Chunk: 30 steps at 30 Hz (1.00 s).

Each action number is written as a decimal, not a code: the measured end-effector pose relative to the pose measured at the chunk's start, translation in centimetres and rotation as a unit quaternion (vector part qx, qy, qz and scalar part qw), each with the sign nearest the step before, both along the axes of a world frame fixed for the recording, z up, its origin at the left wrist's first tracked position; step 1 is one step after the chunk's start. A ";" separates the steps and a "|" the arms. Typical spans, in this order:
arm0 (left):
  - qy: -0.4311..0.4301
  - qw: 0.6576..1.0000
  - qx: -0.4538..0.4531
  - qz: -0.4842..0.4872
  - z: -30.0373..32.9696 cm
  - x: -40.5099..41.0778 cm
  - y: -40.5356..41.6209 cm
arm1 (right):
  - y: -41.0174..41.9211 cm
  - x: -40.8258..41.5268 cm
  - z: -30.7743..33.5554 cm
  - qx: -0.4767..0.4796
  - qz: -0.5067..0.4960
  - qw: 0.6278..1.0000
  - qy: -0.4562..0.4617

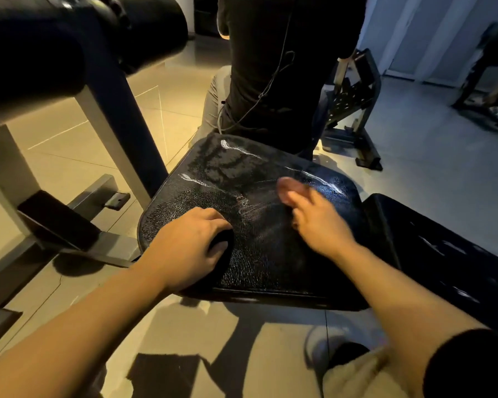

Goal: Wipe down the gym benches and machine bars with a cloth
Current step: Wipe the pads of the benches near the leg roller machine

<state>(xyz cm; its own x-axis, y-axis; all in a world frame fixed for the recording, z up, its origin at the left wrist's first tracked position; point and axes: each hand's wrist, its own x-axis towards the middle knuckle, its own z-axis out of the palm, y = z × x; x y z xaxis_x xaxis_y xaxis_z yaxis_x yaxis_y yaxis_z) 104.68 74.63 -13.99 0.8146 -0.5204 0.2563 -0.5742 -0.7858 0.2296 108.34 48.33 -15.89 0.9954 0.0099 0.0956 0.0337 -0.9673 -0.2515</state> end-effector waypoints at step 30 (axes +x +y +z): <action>0.051 0.995 0.069 0.048 1.3 -0.3 4.6 | 12.7 8.4 1.2 -0.024 0.170 0.985 -0.018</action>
